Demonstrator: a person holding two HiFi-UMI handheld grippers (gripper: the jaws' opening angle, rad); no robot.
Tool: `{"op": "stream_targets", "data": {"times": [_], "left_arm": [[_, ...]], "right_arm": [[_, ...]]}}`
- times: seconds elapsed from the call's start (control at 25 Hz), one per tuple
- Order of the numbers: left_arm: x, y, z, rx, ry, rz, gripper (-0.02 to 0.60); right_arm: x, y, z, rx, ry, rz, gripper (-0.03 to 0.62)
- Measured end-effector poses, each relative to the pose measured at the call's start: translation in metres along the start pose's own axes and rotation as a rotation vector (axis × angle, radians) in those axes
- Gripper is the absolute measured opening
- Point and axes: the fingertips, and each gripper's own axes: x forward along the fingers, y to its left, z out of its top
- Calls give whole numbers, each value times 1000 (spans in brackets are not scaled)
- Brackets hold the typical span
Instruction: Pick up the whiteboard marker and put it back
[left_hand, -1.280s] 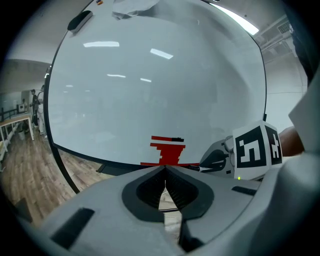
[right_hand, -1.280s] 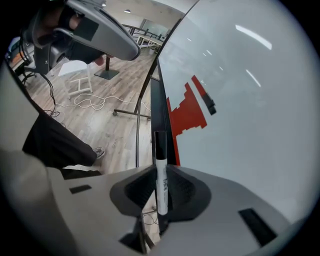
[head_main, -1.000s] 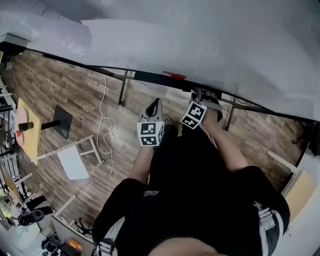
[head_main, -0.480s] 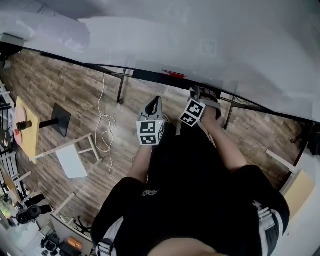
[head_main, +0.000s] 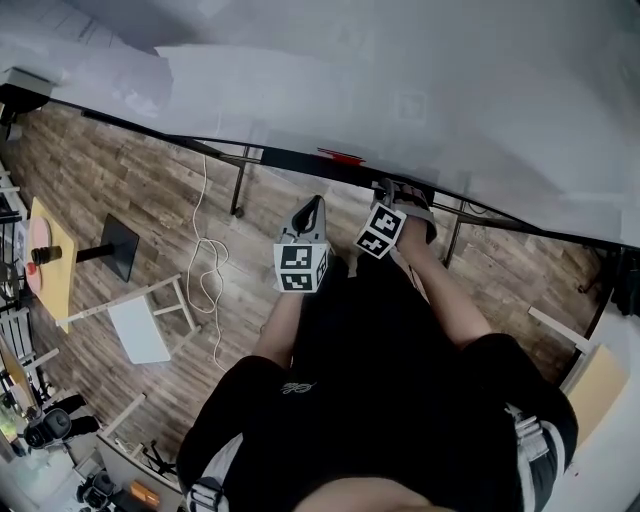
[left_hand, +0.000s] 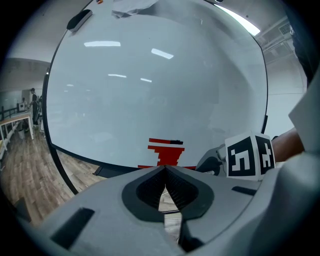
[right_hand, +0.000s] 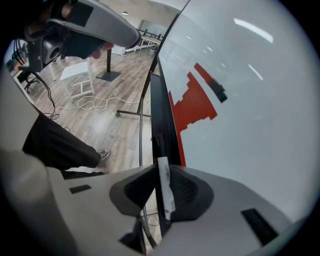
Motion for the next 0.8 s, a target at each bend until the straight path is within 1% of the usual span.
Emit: {"op": "stream_targets", "data": {"times": [0.16, 0.28, 0.32, 0.4, 0.52, 0.6, 0.72, 0.8], "left_arm": [[6, -10, 6, 15, -6, -17, 6], [8, -17, 7, 17, -3, -25, 6], [9, -20, 7, 16, -1, -26, 7], [11, -24, 8, 15, 2, -27, 6], [14, -32, 9, 17, 3, -29, 7], [15, -38, 10, 16, 3, -25, 6], [17, -48, 14, 11, -2, -14, 6], [20, -58, 15, 10, -5, -13, 6]], "right_arm": [[-1, -4, -2, 8, -18, -22, 82], [-4, -6, -6, 35, -47, -50, 134], [-9, -8, -6, 60, -70, -52, 137], [-22, -11, -4, 137, -140, -45, 140], [-42, -11, -2, 324, -256, 2, 146], [-56, -13, -2, 427, -319, 19, 150], [-69, -23, -3, 529, -408, -3, 150], [-76, -33, -9, 588, -461, -36, 126]]}}
